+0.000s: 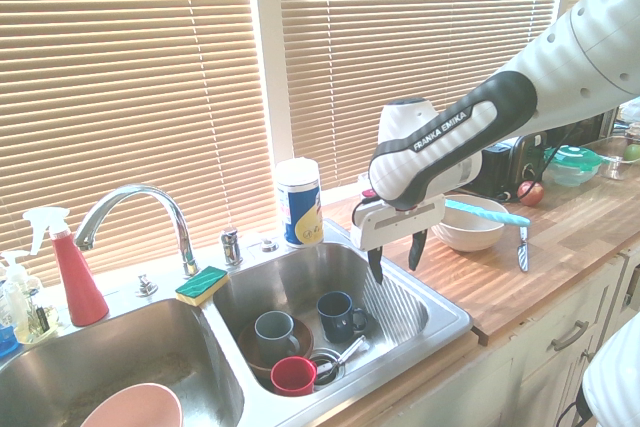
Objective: Put the knife into the sink
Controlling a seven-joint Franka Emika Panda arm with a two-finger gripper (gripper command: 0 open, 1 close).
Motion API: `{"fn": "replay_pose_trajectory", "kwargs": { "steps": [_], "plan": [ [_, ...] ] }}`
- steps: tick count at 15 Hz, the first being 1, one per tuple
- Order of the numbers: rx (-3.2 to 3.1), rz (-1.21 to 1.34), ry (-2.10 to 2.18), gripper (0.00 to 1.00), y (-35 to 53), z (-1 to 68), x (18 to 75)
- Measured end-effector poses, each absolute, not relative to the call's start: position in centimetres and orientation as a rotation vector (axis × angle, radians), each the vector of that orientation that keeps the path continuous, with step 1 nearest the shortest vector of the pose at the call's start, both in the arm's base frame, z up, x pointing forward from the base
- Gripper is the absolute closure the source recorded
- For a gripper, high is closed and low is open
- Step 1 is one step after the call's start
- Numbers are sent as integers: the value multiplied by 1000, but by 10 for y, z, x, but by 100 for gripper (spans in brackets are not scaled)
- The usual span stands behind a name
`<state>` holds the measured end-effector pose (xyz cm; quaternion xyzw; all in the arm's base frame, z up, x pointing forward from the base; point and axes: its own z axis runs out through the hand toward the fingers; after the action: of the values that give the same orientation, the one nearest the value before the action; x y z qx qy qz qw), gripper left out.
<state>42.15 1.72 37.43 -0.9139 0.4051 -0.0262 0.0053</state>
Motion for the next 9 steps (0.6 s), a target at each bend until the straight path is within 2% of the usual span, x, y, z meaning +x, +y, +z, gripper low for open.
{"fn": "replay_pose_trajectory", "kwargs": {
  "steps": [4,9],
  "plan": [
    [-2886,-90,1196,0,12,379,423],
    [-2941,-105,889,0,-42,455,421]
  ]
}}
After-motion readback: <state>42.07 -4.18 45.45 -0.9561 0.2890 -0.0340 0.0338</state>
